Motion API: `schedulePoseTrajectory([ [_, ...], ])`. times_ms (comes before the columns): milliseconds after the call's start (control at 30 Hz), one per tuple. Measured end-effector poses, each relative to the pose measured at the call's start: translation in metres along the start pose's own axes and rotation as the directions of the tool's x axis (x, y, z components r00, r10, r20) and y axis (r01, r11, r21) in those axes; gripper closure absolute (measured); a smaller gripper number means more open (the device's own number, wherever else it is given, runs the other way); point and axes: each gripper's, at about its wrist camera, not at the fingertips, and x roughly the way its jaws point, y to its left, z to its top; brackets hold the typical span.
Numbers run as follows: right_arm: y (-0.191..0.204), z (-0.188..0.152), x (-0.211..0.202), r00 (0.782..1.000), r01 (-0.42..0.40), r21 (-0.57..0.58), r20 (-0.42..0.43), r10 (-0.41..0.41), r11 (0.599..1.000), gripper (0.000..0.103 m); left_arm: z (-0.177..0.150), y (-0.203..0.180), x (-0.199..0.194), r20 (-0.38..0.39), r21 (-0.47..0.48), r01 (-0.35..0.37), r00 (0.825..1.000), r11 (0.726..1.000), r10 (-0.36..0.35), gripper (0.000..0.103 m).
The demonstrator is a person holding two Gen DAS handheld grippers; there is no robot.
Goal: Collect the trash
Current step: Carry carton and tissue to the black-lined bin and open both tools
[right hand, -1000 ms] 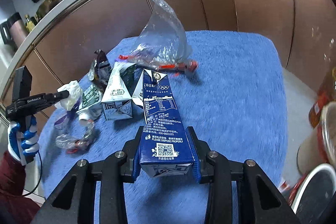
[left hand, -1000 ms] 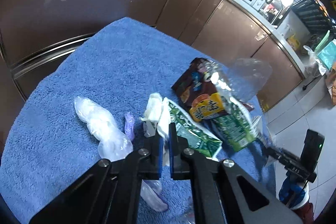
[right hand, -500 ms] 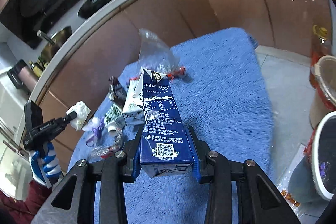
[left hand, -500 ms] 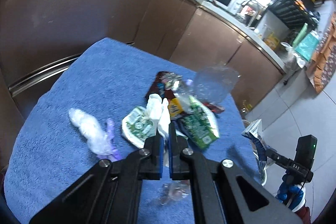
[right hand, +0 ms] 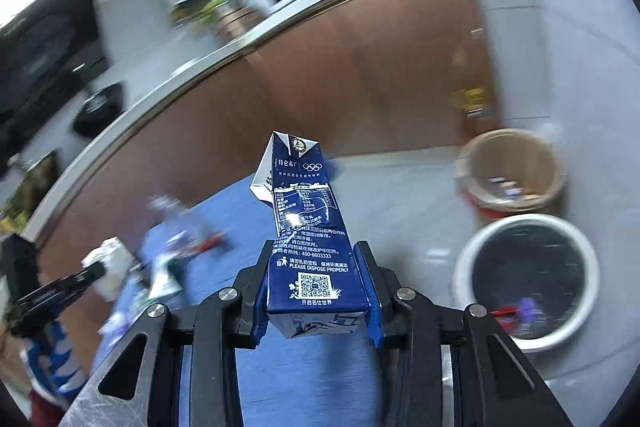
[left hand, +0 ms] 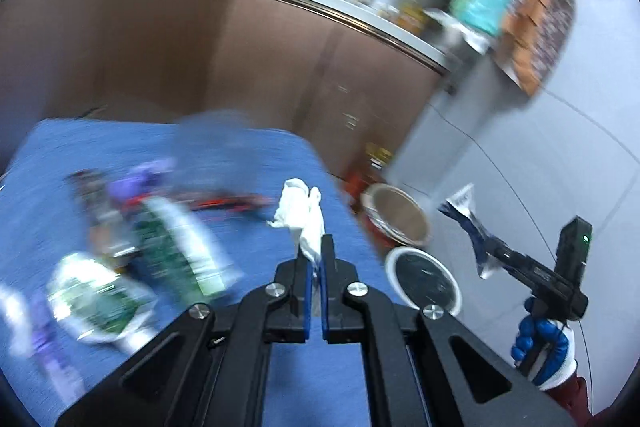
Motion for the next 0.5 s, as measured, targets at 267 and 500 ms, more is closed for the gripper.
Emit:
schedulePoseTrajectory([
  [267, -0.075, 0.000, -0.004, 0.952, 0.301, 0.084, 0.029, -0.304, 0.950, 0.068, 0.026, -0.122, 0.123, -0.168, 0.170, 0.220, 0.967, 0.961, -0.192, 0.101],
  [500, -0.129, -0.005, 0.018, 0.891, 0.454, 0.096, -0.032, -0.453, 0.886, 0.068, 0.012, -0.216, 0.222, -0.318, 0.226, 0.341, 0.911, 0.913, -0.261, 0.101],
])
